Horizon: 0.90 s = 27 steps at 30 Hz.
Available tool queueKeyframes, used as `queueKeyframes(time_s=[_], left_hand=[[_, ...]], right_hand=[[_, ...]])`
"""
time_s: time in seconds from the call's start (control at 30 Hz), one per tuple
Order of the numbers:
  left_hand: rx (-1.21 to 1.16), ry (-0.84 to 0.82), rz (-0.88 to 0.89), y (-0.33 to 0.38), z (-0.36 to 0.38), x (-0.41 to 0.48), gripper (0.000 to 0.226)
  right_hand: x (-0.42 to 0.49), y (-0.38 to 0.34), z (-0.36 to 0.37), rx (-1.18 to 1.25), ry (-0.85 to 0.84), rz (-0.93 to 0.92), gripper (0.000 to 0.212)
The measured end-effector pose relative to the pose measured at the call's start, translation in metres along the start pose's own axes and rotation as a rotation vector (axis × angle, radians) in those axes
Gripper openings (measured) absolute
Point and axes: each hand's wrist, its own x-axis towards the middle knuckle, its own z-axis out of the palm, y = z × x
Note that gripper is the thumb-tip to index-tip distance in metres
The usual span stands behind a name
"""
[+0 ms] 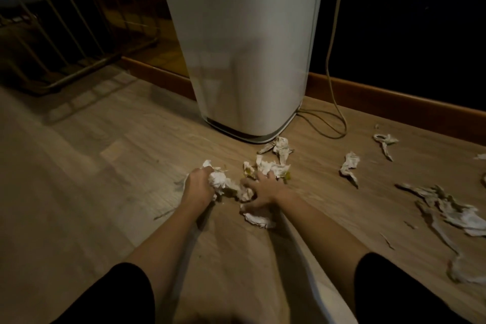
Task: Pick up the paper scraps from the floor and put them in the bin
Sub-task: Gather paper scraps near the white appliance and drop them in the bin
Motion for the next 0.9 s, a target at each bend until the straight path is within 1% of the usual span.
queueKeyframes(time_s=[0.07,0.1,0.17,0.23,0.27,0.37,0.43,0.57,0.67,0.73,0.8,0.87,0.9], left_hand=[[0.013,-0.025,0.000,-0.007,-0.003,-0.002,0.044],[0.022,-0.042,-0.008,-0.010,-0.003,-0.003,0.046],[0.036,-0.081,-0.012,-0.011,-0.001,-0.008,0.047],[0.054,-0.115,0.011,-0.006,0.002,-0.014,0.044],[0.059,-0.131,0.020,-0.002,0.004,-0.016,0.043],[0.050,-0.175,0.062,0.016,0.013,-0.020,0.045],[0.036,-0.186,0.114,0.033,0.020,-0.018,0.047],[-0.017,-0.209,0.231,0.079,0.039,0.008,0.052],[0.017,-0.252,0.310,0.112,0.058,0.040,0.056],[0.072,-0.325,0.304,0.123,0.071,0.064,0.057],[0.154,-0.410,0.308,0.124,0.083,0.089,0.061],[0.192,-0.508,0.338,0.121,0.094,0.110,0.074],[0.205,-0.560,0.345,0.121,0.099,0.118,0.079]], right_hand=[[-0.004,-0.007,0.009,-0.079,-0.001,-0.023,0.095],[-0.009,-0.009,0.013,-0.092,0.018,-0.044,0.094],[-0.022,-0.007,0.023,-0.080,0.103,-0.100,0.081],[-0.041,-0.001,0.040,-0.018,0.278,-0.165,0.058],[-0.052,0.003,0.051,0.019,0.354,-0.182,0.051],[-0.076,0.018,0.075,0.112,0.468,-0.132,0.056],[-0.083,0.030,0.074,0.136,0.525,-0.074,0.055],[-0.095,0.066,0.041,0.230,0.564,0.053,0.047],[-0.100,0.103,0.007,0.249,0.598,0.129,0.037],[-0.099,0.126,-0.008,0.254,0.607,0.176,0.028],[-0.095,0.146,-0.020,0.266,0.590,0.220,0.032],[-0.090,0.158,-0.032,0.264,0.548,0.280,0.037],[-0.088,0.163,-0.037,0.268,0.537,0.323,0.035]])
